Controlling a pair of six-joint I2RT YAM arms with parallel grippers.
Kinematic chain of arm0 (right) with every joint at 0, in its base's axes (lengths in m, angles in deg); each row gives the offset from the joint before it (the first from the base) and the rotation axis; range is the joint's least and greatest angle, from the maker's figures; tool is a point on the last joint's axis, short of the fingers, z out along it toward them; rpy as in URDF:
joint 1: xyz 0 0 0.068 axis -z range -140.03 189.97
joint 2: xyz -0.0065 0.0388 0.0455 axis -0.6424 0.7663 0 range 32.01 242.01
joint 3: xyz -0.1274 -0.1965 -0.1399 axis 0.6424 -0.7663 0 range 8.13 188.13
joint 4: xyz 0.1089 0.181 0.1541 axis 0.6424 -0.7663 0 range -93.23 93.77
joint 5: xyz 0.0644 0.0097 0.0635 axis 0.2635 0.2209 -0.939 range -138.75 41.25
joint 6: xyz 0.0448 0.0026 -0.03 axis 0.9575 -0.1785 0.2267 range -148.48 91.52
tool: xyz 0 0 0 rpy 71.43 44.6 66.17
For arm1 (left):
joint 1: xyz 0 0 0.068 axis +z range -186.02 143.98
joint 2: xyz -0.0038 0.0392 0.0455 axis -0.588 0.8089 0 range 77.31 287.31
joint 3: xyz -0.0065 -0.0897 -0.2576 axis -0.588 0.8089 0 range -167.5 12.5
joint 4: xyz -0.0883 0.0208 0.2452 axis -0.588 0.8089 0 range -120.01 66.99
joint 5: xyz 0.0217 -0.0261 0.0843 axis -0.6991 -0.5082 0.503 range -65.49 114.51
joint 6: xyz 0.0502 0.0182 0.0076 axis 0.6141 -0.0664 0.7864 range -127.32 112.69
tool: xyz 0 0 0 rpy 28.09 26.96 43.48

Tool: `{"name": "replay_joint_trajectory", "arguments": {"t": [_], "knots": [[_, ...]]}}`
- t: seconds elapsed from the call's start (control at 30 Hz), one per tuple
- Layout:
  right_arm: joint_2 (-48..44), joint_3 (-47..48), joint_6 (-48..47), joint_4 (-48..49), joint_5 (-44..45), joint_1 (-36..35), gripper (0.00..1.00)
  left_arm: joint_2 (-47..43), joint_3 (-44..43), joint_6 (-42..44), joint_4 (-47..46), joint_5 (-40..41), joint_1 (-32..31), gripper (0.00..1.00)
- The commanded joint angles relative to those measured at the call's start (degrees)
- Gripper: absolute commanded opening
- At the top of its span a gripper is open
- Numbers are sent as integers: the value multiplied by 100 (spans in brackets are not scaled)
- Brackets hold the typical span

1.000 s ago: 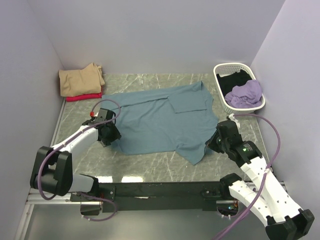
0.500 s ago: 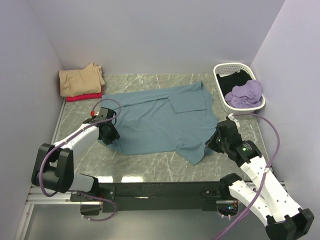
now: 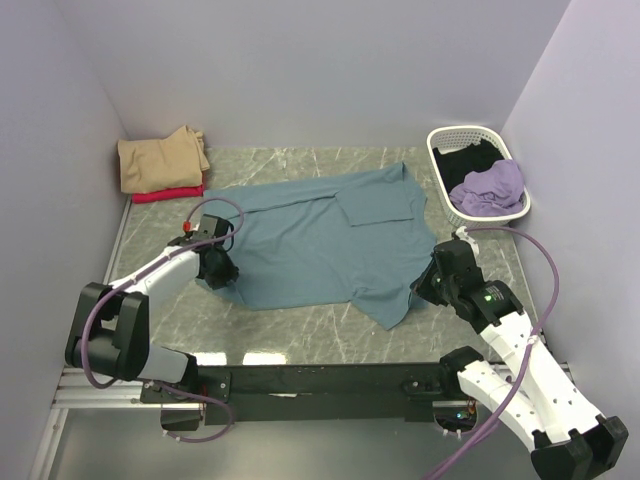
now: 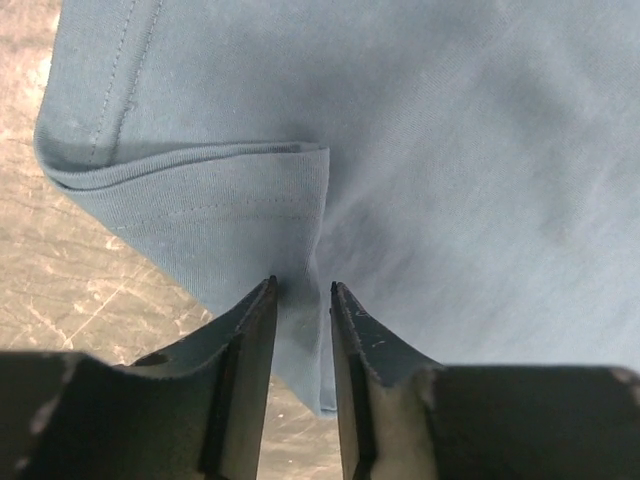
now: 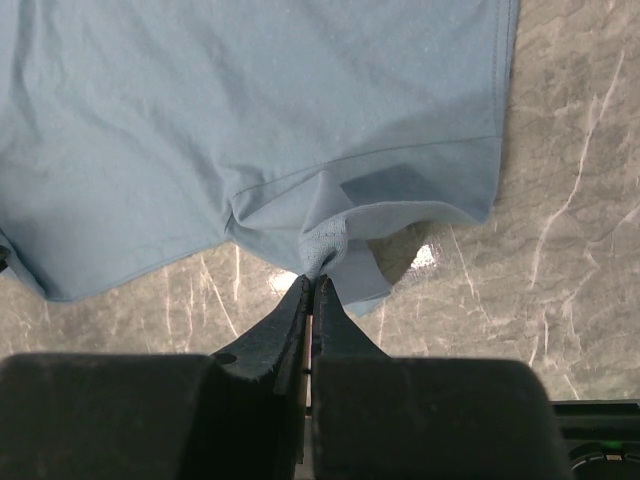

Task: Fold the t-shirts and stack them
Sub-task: Fold the tshirt

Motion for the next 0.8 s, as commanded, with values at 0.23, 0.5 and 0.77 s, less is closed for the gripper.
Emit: {"name": "replay_joint_trajectory", "arguments": {"t": [0.23, 0.5, 0.77], "knots": [[-20, -8, -29, 128, 74, -6, 0, 105, 24, 70, -136, -10, -48, 17], [-99, 88, -55, 58, 232, -6, 0, 9, 16, 88, -49, 16, -66, 1], [-144, 431, -178, -206, 716, 20, 0, -606, -116, -35, 391, 271, -66, 1]]}}
